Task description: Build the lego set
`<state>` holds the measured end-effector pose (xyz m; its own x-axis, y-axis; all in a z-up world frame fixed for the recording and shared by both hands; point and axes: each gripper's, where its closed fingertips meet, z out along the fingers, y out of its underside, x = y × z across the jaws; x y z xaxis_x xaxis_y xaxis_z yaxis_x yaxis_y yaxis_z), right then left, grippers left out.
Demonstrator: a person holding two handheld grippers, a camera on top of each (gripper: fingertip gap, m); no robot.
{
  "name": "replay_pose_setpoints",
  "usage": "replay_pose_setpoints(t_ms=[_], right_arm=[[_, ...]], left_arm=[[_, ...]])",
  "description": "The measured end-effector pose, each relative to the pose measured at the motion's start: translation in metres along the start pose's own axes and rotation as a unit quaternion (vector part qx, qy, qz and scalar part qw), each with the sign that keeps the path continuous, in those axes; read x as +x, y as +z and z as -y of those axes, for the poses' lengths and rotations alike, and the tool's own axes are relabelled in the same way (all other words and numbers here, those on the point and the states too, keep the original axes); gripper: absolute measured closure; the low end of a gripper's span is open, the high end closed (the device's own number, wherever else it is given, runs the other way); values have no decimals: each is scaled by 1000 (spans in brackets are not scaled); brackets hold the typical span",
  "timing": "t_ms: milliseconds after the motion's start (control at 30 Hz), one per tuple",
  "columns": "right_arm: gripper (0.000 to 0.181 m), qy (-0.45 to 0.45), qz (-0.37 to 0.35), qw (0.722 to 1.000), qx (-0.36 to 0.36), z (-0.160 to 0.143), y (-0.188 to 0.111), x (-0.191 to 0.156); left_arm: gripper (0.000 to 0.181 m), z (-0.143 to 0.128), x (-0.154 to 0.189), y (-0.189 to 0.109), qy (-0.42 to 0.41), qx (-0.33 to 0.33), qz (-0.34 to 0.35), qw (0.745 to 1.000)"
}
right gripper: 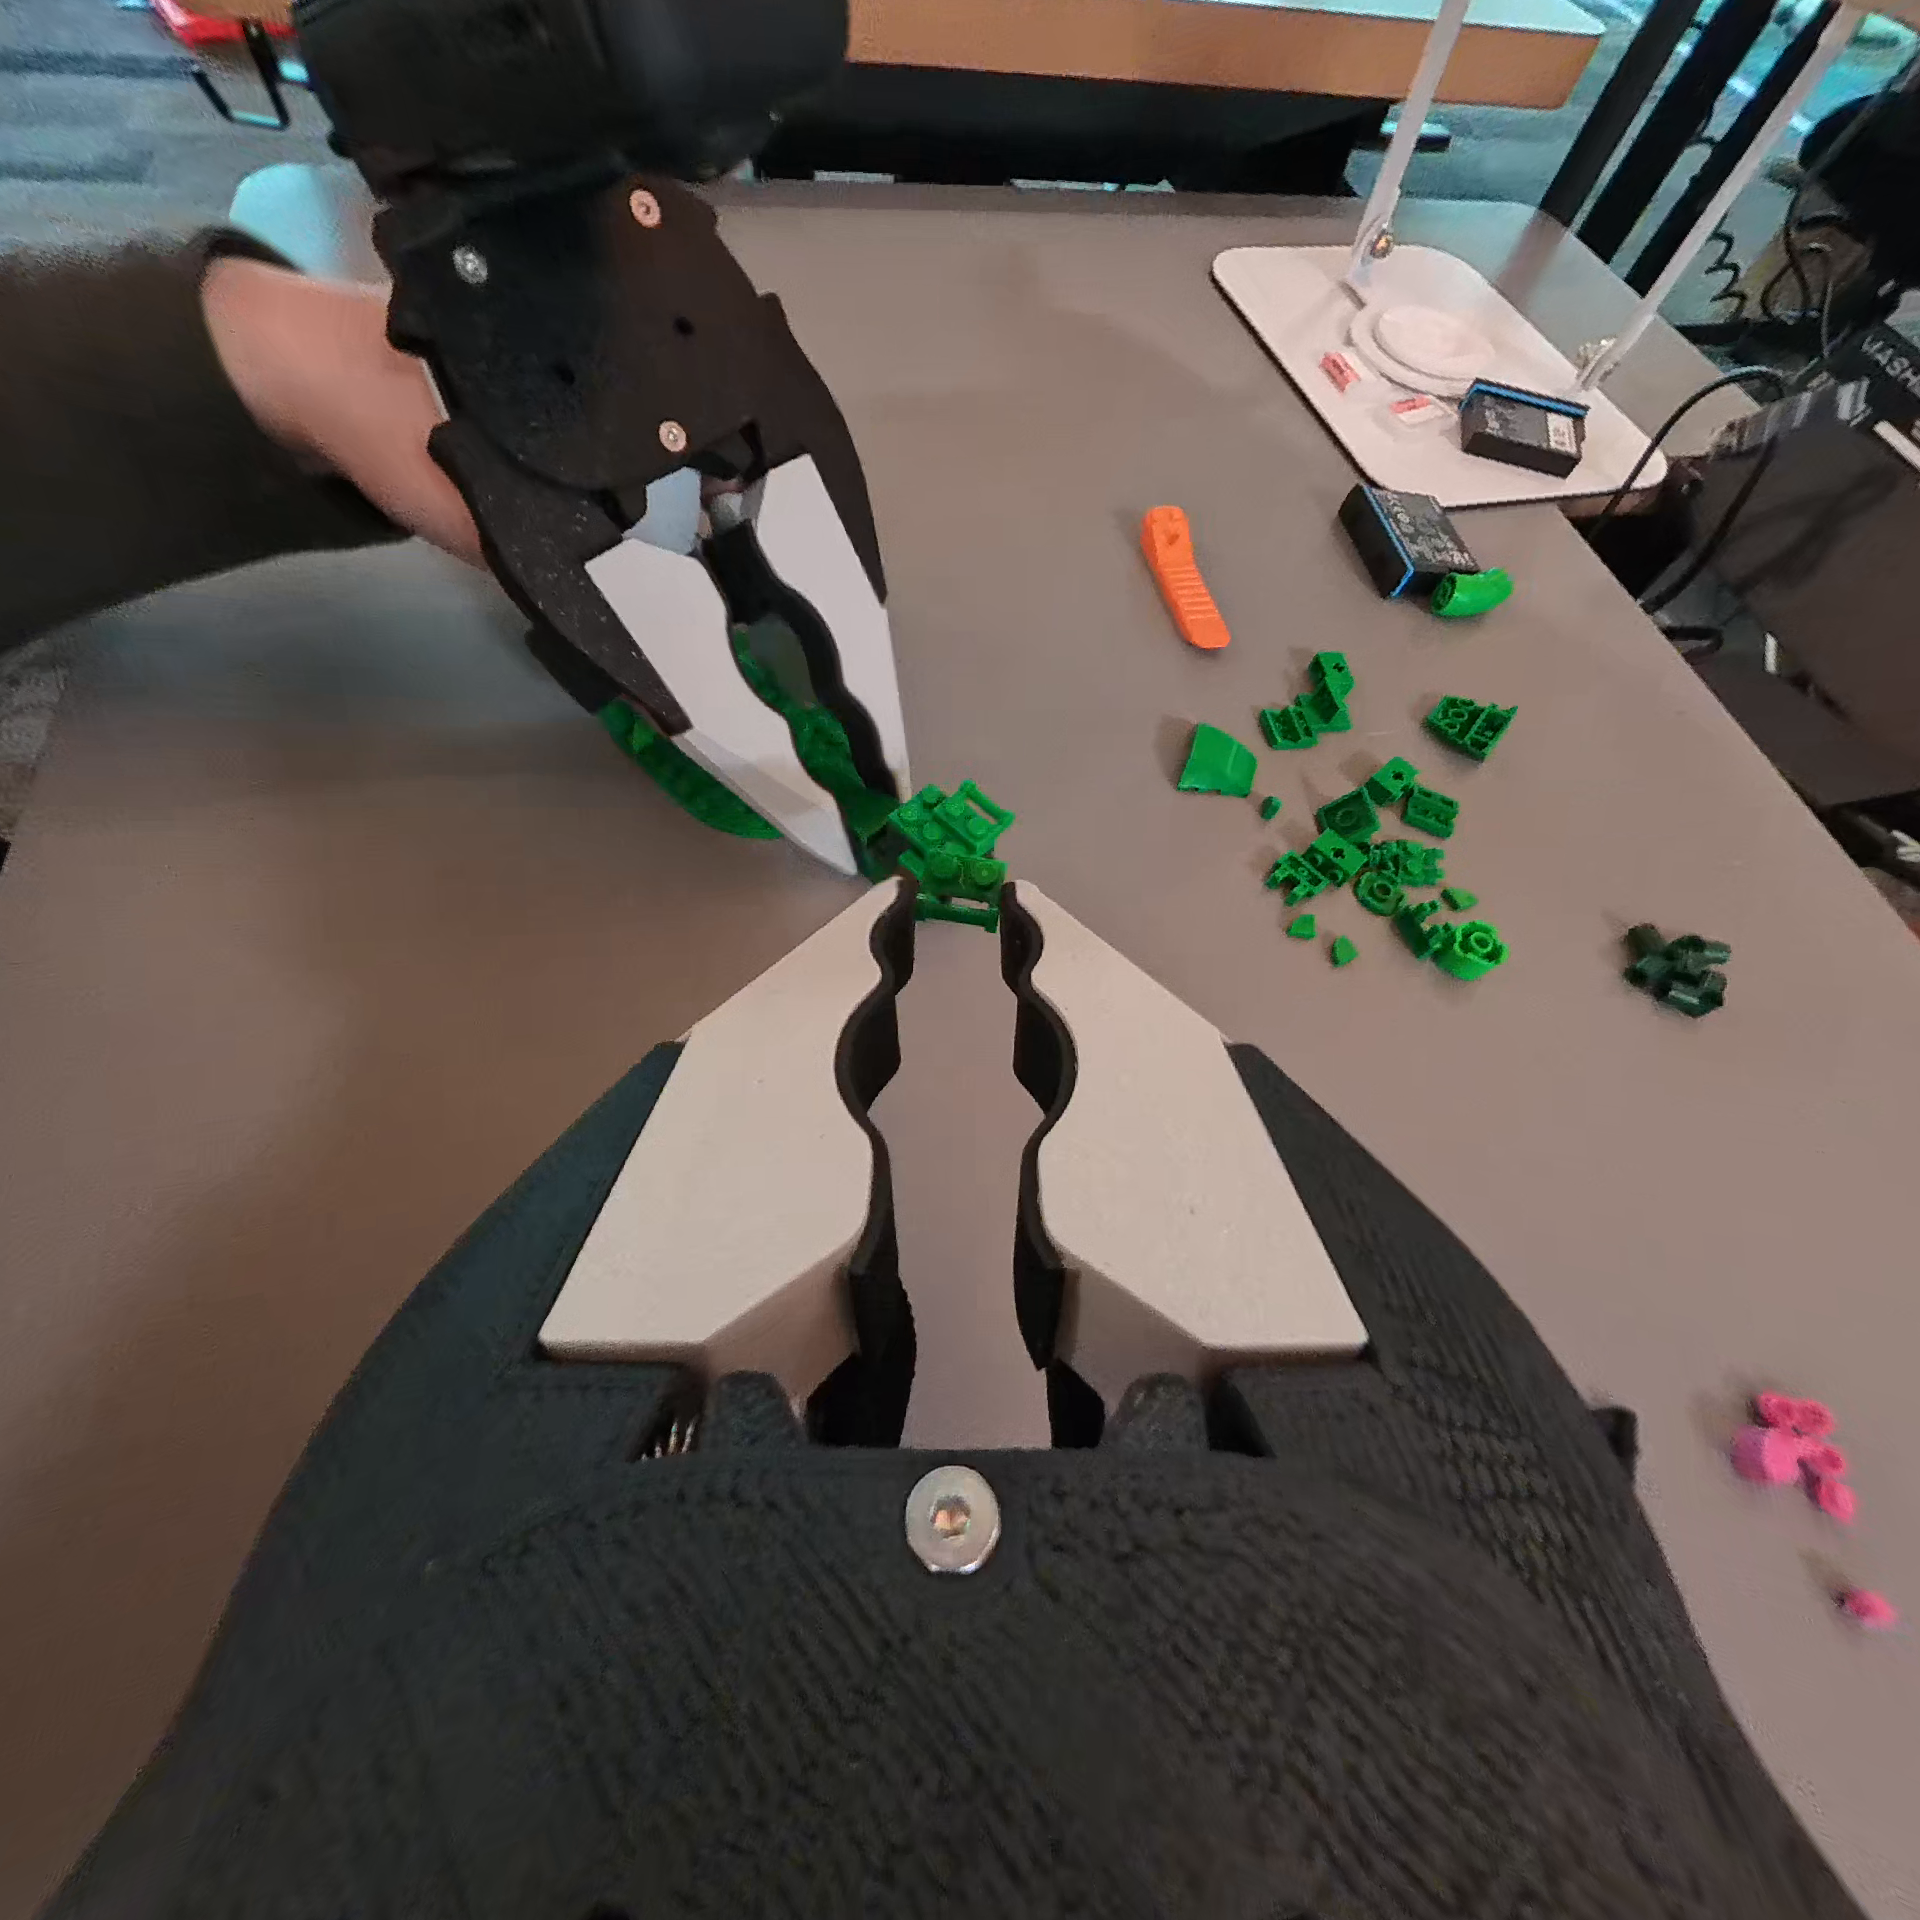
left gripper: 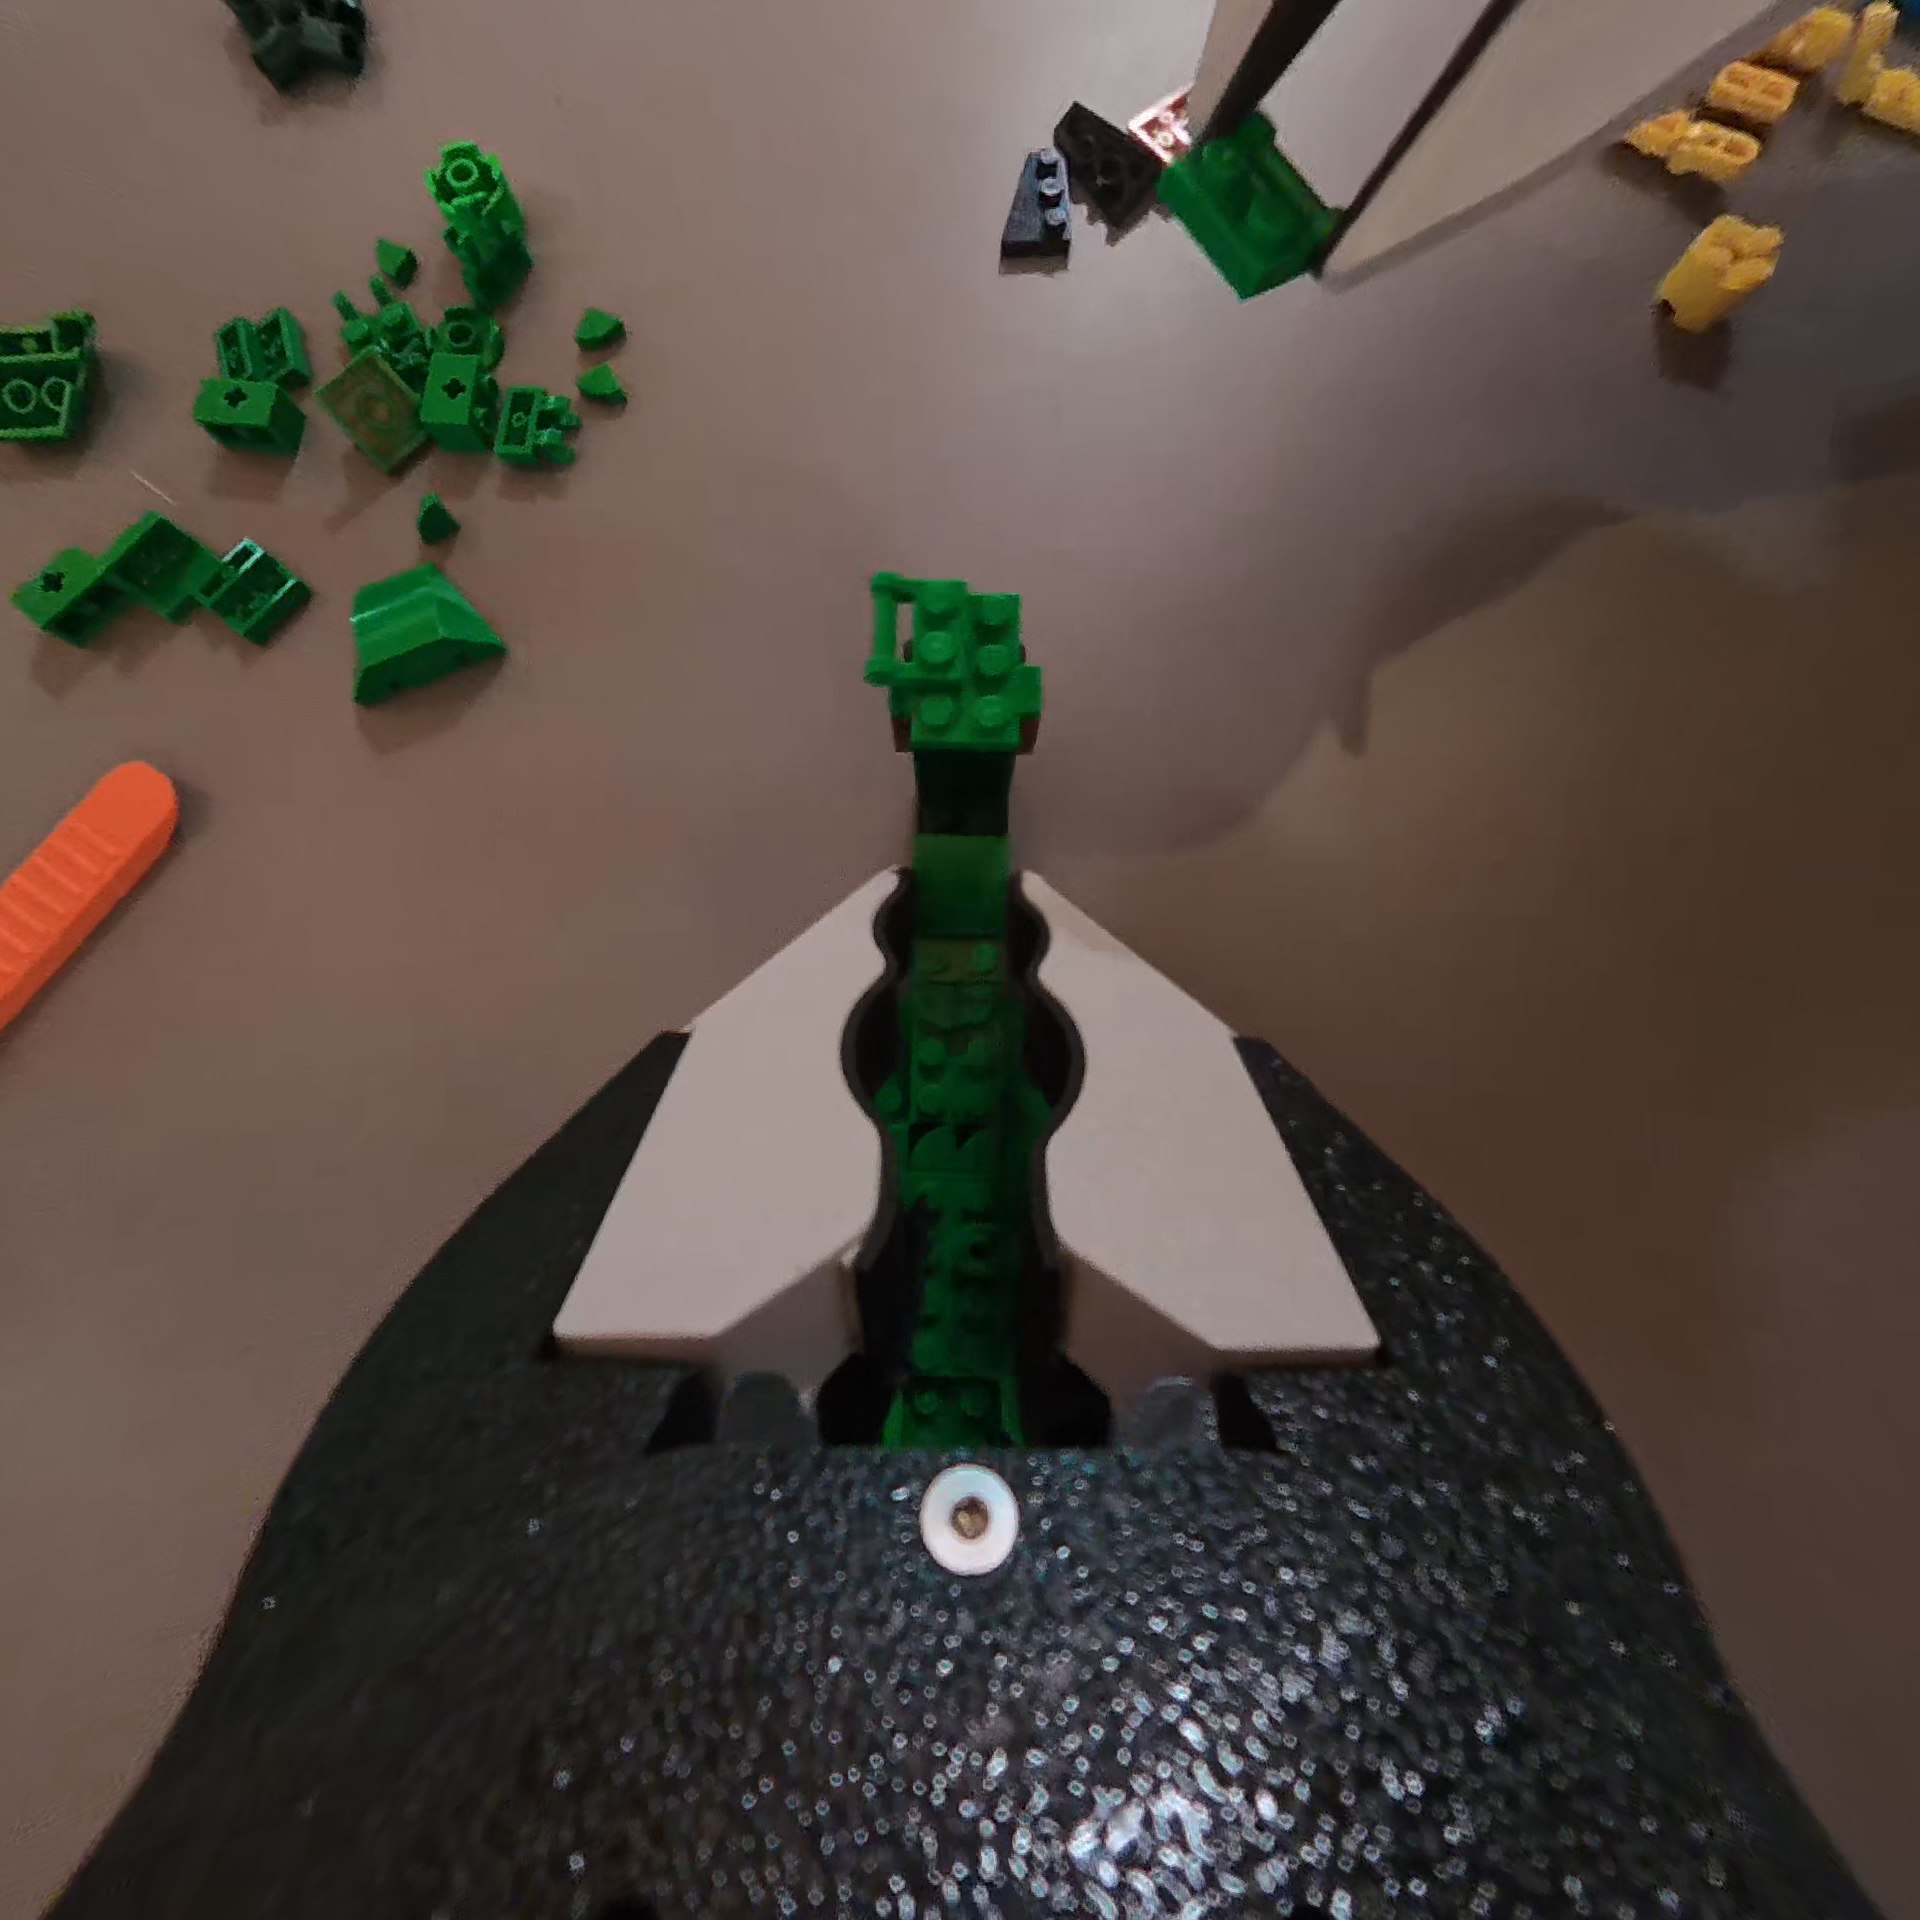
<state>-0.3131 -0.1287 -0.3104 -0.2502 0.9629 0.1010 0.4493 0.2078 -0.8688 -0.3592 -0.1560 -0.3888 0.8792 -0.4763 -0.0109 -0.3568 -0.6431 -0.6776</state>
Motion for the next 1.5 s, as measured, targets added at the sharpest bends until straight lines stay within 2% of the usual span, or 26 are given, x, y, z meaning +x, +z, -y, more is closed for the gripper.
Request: replay_pose_setpoints(t_ms=[167, 300, 500, 833, 1033, 1200, 1500], right_arm=[[167, 44, -36, 998, 2, -6, -2, 0], [167, 72, -97, 992, 27, -3, -6, 9], [167, 47, -185, 981, 43, 3, -11, 21], [167, 1, -212, 977, -1, -3, -8, 21], [167, 16, -196, 981, -4, -5, -9, 21], [167, -15, -200, 979, -24, -8, -7, 20], [167, 72, -202, 976, -32, -9, -5, 23]], left_arm=[[166, 13, -1, 2, -15, 26, 64, 997], [166, 34, -4, 3, -38, 56, 129, 989], [166, 63, 8, 7, -11, 96, 151, 984], [166, 64, 8, 8, 10, 101, 167, 981], [166, 64, 10, 10, 11, 99, 166, 981], [166, 62, 10, 11, 15, 90, 170, 981], [167, 61, 6, 10, 31, 74, 209, 975]])
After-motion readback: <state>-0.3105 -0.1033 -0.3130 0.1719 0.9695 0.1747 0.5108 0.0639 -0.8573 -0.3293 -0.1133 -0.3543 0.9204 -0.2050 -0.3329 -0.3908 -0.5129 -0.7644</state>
